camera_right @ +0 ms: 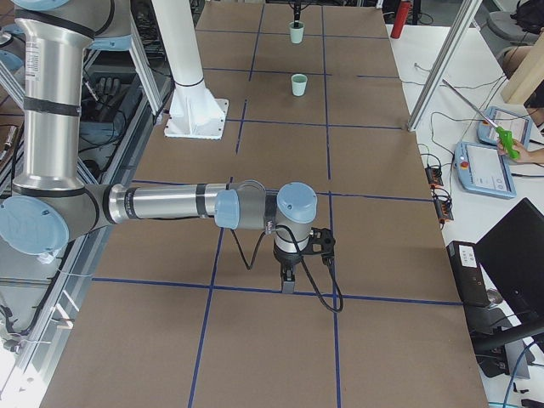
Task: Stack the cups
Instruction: 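Lift the grasped cup with the left gripper toward the other cup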
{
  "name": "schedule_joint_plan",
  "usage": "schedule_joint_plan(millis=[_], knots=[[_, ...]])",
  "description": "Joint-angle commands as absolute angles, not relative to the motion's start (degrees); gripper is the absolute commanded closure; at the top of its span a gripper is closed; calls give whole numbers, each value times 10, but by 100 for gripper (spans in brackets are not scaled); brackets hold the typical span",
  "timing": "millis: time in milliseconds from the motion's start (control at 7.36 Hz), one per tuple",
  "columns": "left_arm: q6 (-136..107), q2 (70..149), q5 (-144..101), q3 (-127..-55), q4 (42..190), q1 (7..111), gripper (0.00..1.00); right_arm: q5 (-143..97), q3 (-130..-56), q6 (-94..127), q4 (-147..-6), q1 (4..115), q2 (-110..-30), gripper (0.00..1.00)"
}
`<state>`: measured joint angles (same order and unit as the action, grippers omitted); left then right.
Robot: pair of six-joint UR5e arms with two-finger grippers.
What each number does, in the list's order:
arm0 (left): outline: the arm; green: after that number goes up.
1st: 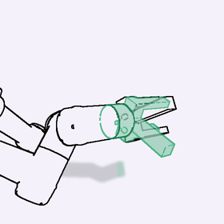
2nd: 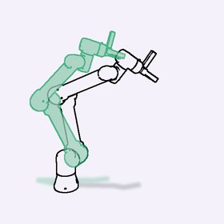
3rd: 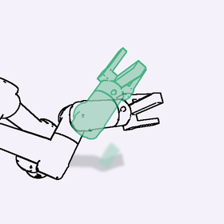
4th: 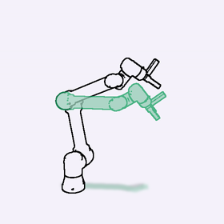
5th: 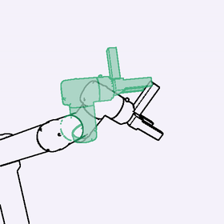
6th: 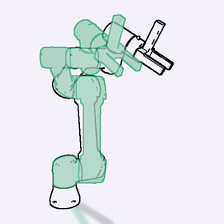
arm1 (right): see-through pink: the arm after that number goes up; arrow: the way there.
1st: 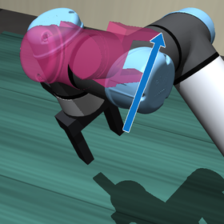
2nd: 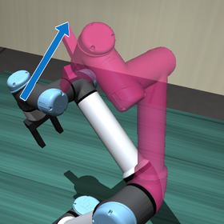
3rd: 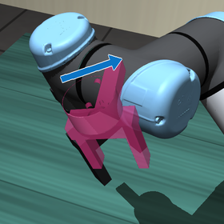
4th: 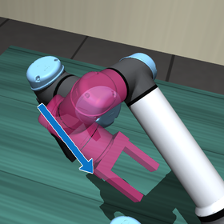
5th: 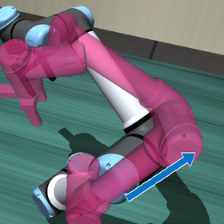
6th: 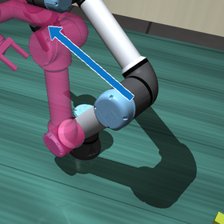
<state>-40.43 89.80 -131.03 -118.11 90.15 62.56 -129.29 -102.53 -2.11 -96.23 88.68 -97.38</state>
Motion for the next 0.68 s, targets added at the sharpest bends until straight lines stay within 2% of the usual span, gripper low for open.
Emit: schedule_joint_plan(millis=[0, 272, 543], knots=[[-436, 994, -1340, -1196, 784, 627, 100, -1293, -1025, -21, -962, 887, -974, 0], [-547, 1068, -1343, -1179, 785, 579, 100, -1293, -1025, -21, -962, 887, -974, 0], [-594, 1133, -1343, -1129, 786, 535, 100, -1293, -1026, -21, -962, 887, -974, 0]])
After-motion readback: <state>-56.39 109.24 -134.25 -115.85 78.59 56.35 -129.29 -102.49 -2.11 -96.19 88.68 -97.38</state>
